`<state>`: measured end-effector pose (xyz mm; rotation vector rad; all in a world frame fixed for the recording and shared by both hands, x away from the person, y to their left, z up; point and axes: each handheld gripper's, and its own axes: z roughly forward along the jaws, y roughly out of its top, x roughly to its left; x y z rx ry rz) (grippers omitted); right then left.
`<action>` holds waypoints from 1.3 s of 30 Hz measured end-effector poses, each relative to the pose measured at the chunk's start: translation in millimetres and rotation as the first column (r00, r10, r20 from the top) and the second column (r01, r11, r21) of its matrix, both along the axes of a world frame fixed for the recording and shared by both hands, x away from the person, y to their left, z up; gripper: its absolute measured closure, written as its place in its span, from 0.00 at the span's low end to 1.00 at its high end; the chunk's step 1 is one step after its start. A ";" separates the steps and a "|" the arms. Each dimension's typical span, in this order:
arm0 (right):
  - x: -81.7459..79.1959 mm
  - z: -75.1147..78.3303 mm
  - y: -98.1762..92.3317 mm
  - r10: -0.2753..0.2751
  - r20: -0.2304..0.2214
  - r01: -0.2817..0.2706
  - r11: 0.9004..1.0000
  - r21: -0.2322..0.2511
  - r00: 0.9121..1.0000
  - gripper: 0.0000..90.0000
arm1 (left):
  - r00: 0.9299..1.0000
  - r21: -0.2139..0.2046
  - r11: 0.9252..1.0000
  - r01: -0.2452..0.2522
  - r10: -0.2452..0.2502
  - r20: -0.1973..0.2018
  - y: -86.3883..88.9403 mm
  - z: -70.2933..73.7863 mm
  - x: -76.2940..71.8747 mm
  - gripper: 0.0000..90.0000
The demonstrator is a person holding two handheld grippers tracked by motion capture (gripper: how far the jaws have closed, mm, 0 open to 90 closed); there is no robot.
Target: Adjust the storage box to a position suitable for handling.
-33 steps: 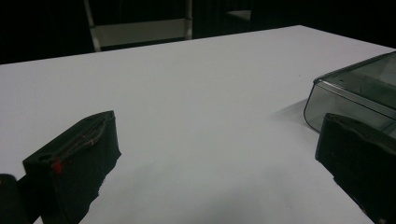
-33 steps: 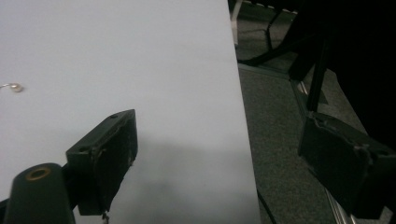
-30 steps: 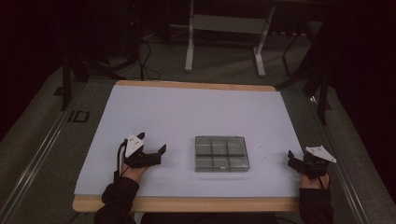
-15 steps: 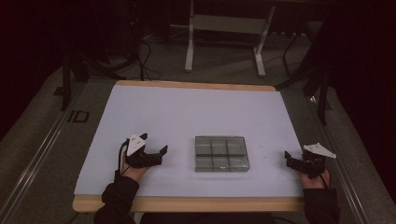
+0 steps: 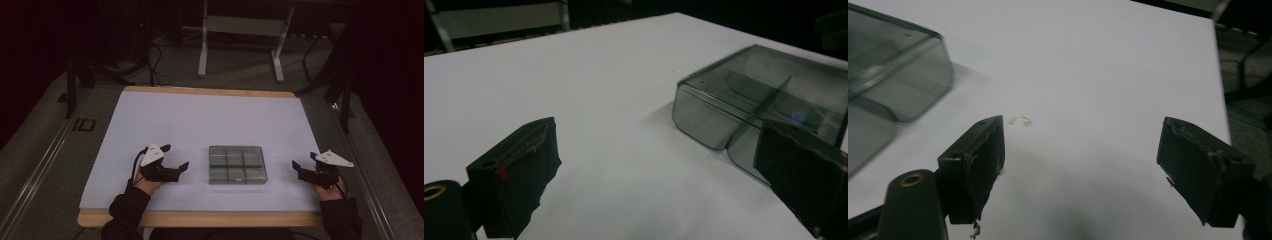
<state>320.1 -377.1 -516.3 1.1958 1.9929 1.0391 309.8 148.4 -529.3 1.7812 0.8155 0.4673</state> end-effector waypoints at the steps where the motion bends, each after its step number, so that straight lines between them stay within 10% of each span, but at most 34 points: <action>1: -0.5 0.5 1.0 0.013 0.000 -0.013 1.000 0.013 1.000 0.21 | 1.000 0.002 1.000 0.017 -0.017 -0.002 -2.6 0.3 -0.7 0.06; 14: -5.2 -0.1 17.3 0.199 0.007 -0.199 0.980 0.028 0.980 0.31 | 0.981 0.062 0.980 0.189 -0.186 -0.050 -27.2 -2.4 -5.4 0.14; 25: -8.0 -11.6 40.0 0.410 -0.101 -0.410 0.912 0.019 0.907 0.67 | 0.954 0.068 0.955 0.290 -0.282 -0.107 -37.5 -9.5 -4.9 0.54; 33: -8.8 -13.5 49.2 0.468 -0.120 -0.469 0.883 0.017 0.876 0.90 | 0.937 0.137 0.935 0.328 -0.304 -0.171 -48.9 -13.8 -3.1 0.83; 39: -7.7 -14.7 51.6 0.489 -0.138 -0.491 0.871 0.023 0.861 1.00 | 0.938 0.154 0.930 0.335 -0.314 -0.146 -54.0 -13.7 -1.4 0.97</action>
